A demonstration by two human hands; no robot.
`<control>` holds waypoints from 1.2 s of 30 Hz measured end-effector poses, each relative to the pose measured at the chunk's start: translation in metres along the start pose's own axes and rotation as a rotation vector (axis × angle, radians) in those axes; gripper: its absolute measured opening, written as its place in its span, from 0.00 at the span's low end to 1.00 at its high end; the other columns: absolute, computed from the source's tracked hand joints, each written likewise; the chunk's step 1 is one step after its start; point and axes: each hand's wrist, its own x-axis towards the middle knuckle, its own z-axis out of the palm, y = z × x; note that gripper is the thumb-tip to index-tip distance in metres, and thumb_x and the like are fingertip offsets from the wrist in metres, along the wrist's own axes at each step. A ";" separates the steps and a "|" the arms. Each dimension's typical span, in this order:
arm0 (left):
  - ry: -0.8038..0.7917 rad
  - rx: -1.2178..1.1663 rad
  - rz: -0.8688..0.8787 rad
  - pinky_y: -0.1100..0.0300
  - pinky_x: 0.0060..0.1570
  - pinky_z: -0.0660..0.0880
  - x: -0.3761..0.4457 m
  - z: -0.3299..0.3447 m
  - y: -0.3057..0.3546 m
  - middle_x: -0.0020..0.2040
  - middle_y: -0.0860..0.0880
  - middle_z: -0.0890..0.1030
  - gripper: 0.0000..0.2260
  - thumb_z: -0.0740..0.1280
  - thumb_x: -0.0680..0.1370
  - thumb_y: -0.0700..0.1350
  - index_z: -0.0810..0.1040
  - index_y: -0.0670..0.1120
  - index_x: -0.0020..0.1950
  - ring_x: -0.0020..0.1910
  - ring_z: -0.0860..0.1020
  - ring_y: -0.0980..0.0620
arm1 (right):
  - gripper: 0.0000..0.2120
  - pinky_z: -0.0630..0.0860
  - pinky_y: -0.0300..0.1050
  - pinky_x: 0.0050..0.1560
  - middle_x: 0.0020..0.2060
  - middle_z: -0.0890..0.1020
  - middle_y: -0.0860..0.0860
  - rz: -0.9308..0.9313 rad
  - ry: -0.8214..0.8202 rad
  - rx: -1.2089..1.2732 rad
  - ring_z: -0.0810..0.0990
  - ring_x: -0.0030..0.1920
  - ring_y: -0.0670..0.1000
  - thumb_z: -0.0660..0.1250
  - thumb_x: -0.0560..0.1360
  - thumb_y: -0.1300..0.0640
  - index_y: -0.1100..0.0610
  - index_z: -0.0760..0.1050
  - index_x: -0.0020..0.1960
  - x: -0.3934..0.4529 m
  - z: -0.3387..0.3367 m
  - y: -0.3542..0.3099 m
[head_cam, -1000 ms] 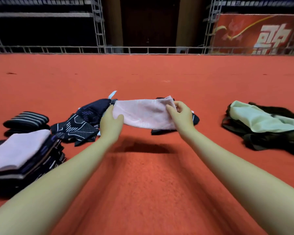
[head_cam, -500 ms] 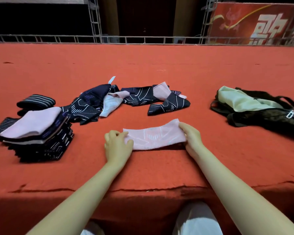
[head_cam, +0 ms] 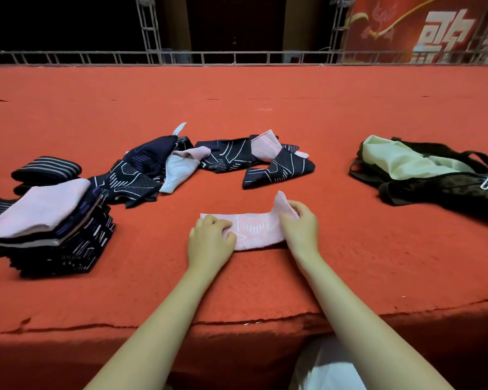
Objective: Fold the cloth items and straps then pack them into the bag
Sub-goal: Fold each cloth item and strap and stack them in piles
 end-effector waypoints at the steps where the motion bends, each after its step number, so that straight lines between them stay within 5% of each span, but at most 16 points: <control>1: -0.006 -0.012 -0.001 0.54 0.54 0.67 0.000 0.000 -0.001 0.51 0.48 0.77 0.14 0.64 0.74 0.44 0.81 0.49 0.57 0.54 0.73 0.45 | 0.06 0.71 0.36 0.44 0.41 0.81 0.48 -0.049 -0.052 -0.002 0.76 0.42 0.46 0.67 0.73 0.56 0.54 0.80 0.48 -0.004 0.006 -0.002; 4: -0.001 -0.043 -0.006 0.54 0.54 0.67 0.002 0.001 -0.005 0.53 0.47 0.79 0.13 0.64 0.74 0.43 0.82 0.49 0.56 0.54 0.73 0.44 | 0.19 0.68 0.38 0.48 0.41 0.81 0.51 -0.232 -0.362 -0.158 0.74 0.45 0.48 0.59 0.74 0.43 0.57 0.82 0.43 -0.018 0.016 -0.001; 6: 0.014 -0.074 -0.012 0.54 0.55 0.68 0.003 0.001 -0.006 0.53 0.46 0.80 0.12 0.61 0.77 0.43 0.82 0.49 0.55 0.54 0.74 0.44 | 0.21 0.66 0.39 0.52 0.42 0.82 0.48 -0.278 -0.481 -0.290 0.72 0.49 0.47 0.56 0.74 0.44 0.55 0.84 0.42 -0.021 0.019 0.006; 9: 0.008 -0.132 -0.066 0.53 0.53 0.69 0.004 -0.002 -0.003 0.50 0.45 0.82 0.12 0.59 0.78 0.43 0.83 0.46 0.50 0.53 0.76 0.42 | 0.10 0.67 0.36 0.50 0.41 0.81 0.45 -0.274 -0.446 -0.342 0.71 0.49 0.47 0.65 0.73 0.60 0.54 0.85 0.40 -0.019 0.020 0.011; 12: -0.061 -0.094 -0.103 0.55 0.50 0.69 0.013 -0.004 0.005 0.45 0.48 0.83 0.11 0.59 0.77 0.47 0.79 0.47 0.41 0.49 0.78 0.44 | 0.13 0.65 0.26 0.49 0.44 0.81 0.48 -0.272 -0.346 -0.336 0.72 0.50 0.48 0.63 0.68 0.68 0.56 0.82 0.45 -0.018 0.020 0.012; 15: -0.147 -0.156 -0.123 0.58 0.50 0.71 0.023 -0.003 0.016 0.49 0.53 0.83 0.12 0.59 0.77 0.50 0.81 0.51 0.51 0.51 0.79 0.50 | 0.18 0.62 0.23 0.50 0.48 0.79 0.52 -0.281 -0.227 -0.329 0.72 0.52 0.52 0.61 0.66 0.71 0.59 0.80 0.51 -0.017 0.018 0.013; 18: -0.186 -0.327 -0.149 0.59 0.46 0.70 0.029 0.005 0.022 0.47 0.53 0.83 0.12 0.58 0.76 0.54 0.80 0.53 0.47 0.50 0.79 0.52 | 0.21 0.60 0.28 0.54 0.56 0.76 0.54 -0.255 -0.249 -0.339 0.71 0.58 0.53 0.63 0.66 0.70 0.60 0.77 0.58 -0.015 0.016 0.014; 21: -0.193 -0.379 -0.155 0.57 0.54 0.72 0.031 0.010 0.026 0.53 0.54 0.82 0.16 0.62 0.76 0.57 0.77 0.54 0.61 0.54 0.78 0.53 | 0.22 0.61 0.29 0.57 0.60 0.76 0.54 -0.220 -0.325 -0.297 0.73 0.61 0.51 0.64 0.67 0.69 0.60 0.75 0.61 -0.012 0.016 0.014; 24: -0.144 -0.452 -0.145 0.59 0.52 0.70 0.033 0.006 0.025 0.55 0.47 0.80 0.21 0.66 0.75 0.45 0.71 0.47 0.69 0.51 0.76 0.51 | 0.22 0.67 0.37 0.64 0.61 0.77 0.53 -0.247 -0.345 -0.240 0.74 0.62 0.50 0.64 0.69 0.65 0.59 0.74 0.63 -0.013 0.016 0.013; 28: -0.009 -0.503 -0.161 0.60 0.51 0.69 0.033 -0.012 0.011 0.58 0.45 0.79 0.21 0.66 0.74 0.38 0.73 0.45 0.67 0.47 0.74 0.51 | 0.20 0.68 0.41 0.66 0.61 0.76 0.49 -0.296 -0.399 -0.215 0.73 0.63 0.46 0.64 0.69 0.56 0.57 0.76 0.61 -0.014 0.016 0.011; 36: 0.049 -0.339 -0.242 0.56 0.64 0.67 0.017 -0.022 -0.031 0.65 0.45 0.76 0.21 0.64 0.74 0.38 0.73 0.43 0.68 0.65 0.73 0.46 | 0.17 0.59 0.43 0.72 0.72 0.67 0.45 -0.485 -0.661 -0.510 0.62 0.73 0.45 0.57 0.80 0.49 0.46 0.73 0.67 -0.022 0.022 0.012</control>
